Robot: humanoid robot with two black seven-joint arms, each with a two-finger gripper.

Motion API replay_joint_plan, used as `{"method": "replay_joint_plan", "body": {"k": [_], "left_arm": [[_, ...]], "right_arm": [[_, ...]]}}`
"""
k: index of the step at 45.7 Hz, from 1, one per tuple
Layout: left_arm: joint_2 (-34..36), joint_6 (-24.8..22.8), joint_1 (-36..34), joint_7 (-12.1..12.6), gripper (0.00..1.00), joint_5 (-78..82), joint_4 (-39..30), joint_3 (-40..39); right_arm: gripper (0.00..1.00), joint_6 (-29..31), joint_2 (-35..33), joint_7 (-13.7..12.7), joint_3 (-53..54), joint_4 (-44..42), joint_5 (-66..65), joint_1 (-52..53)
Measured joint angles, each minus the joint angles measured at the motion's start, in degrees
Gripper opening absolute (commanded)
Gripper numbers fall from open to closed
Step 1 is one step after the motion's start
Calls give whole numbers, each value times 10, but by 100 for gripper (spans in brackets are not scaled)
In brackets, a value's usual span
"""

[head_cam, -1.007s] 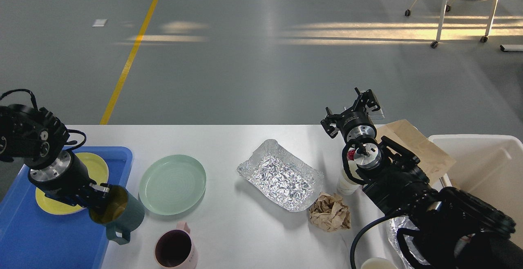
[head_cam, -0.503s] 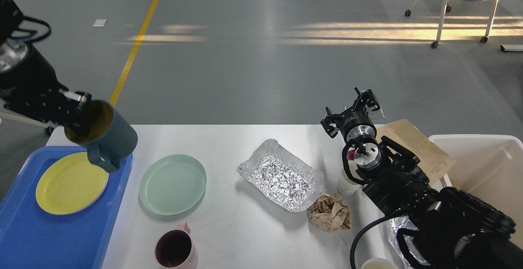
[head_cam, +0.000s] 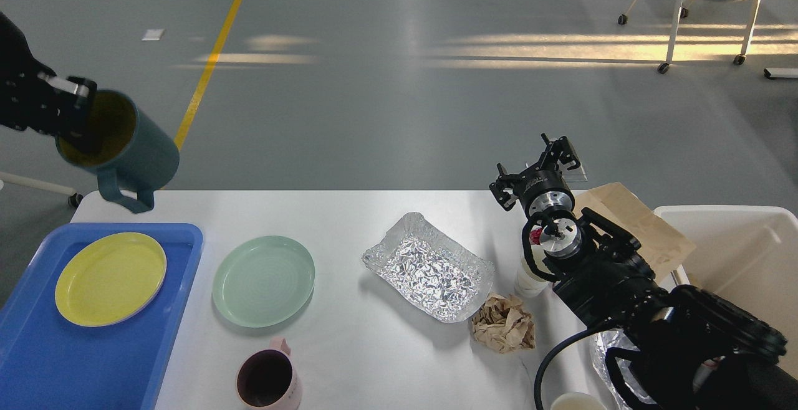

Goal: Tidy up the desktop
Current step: 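Lift the teal cup and carry it off the table edge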

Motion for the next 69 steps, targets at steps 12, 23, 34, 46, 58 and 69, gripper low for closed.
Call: {"method": "replay_joint_plan", "body": {"k": [12,23,34,46,58,69], "left_arm": [[23,0,163,19,0,29,22,49],[61,113,307,21,0,57,73,56],[70,252,433,21,0,59,104,55],[76,370,528,36,0,59,113,56],[76,400,578,48,0,67,149,51],[76,401,591,49,0,67,156,46]], "right_arm": [[100,0,0,0,0,0,0,0],[100,0,0,0,0,0,0,0],[100,0,0,0,0,0,0,0],[100,0,0,0,0,0,0,0],[100,0,0,0,0,0,0,0],[100,0,0,0,0,0,0,0]]}}
